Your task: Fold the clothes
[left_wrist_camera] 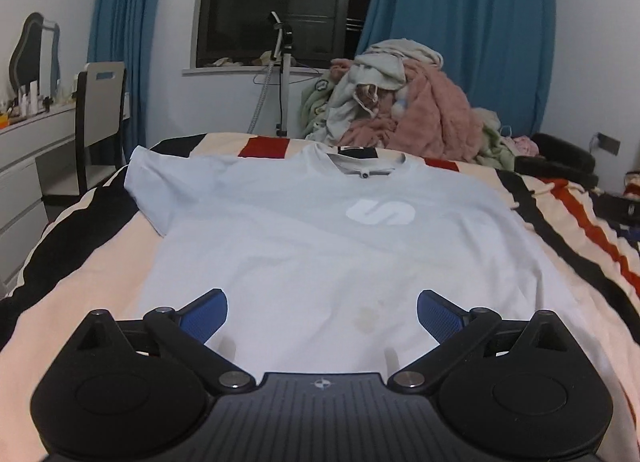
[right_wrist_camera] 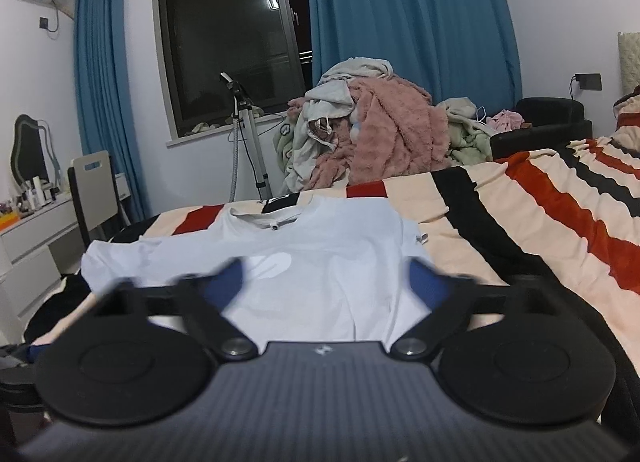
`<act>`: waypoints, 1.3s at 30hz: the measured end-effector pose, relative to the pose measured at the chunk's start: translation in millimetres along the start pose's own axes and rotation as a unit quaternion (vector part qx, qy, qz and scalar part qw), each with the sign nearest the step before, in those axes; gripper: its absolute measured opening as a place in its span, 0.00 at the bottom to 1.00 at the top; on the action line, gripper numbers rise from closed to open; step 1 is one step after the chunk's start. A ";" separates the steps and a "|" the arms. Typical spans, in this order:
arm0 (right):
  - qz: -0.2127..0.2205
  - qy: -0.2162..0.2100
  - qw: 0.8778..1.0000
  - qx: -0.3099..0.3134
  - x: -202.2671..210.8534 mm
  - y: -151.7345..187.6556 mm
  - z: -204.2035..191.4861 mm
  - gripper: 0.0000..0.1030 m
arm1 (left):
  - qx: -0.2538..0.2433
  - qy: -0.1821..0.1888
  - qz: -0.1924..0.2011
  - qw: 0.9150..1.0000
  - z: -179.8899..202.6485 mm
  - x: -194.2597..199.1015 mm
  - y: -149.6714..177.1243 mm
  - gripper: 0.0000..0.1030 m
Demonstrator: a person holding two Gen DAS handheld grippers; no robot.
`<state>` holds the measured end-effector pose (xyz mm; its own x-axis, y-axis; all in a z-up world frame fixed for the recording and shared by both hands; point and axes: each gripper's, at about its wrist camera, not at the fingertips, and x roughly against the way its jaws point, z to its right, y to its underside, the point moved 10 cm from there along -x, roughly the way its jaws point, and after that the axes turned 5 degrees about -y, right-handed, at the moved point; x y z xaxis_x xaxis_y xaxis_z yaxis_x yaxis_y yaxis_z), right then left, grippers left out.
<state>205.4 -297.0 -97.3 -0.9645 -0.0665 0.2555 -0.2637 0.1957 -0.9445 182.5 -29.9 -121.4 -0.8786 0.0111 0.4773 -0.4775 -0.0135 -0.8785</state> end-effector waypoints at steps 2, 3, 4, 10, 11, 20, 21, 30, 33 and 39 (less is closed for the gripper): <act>0.000 -0.005 1.000 -0.003 -0.4 0.3 0.9 0.63 | 0.007 0.004 -0.002 1.000 -2.7 -0.9 1.2 0.99; 0.000 -0.009 1.000 -0.009 -0.4 0.6 1.8 0.63 | 0.009 0.007 -0.004 1.000 -3.6 -1.0 2.6 0.99; -0.002 -0.013 1.000 -0.020 -1.2 1.0 3.4 0.71 | 0.011 0.010 -0.005 1.000 -4.2 -1.1 4.0 0.99; -0.004 0.000 0.998 -0.058 -3.9 2.3 17.4 0.92 | 0.003 0.007 -0.007 1.000 -2.0 -1.0 9.8 0.99; -0.005 0.003 0.998 -0.061 -4.2 2.7 19.7 0.92 | 0.002 0.006 -0.007 1.000 -1.5 -1.0 10.5 0.99; 0.006 -0.011 0.993 -0.115 -31.1 -13.4 49.5 0.92 | 0.009 -0.003 -0.020 1.000 -3.3 -2.9 18.6 0.99; 0.007 -0.012 0.992 -0.129 -41.3 -17.7 58.0 0.88 | 0.008 -0.004 -0.020 1.000 -3.0 -3.3 19.4 0.99; -0.011 0.031 0.938 -0.344 -157.7 20.0 208.1 0.35 | 0.002 -0.010 -0.026 1.000 -0.6 -21.4 26.8 0.99; -0.009 -0.003 0.911 -0.413 -194.2 43.3 231.7 0.35 | 0.003 -0.002 -0.028 1.000 2.7 -32.2 28.2 0.99; -0.018 -0.083 0.880 -0.468 -263.4 60.0 236.5 0.34 | 0.022 0.033 -0.034 0.999 12.3 -51.1 30.6 0.99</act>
<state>446.7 -499.0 -270.0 -0.9609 -0.2158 0.1737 -0.2636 0.9053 -0.3333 212.8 -43.2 -172.4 -0.8428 0.0799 0.5323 -0.5369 -0.0544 -0.8419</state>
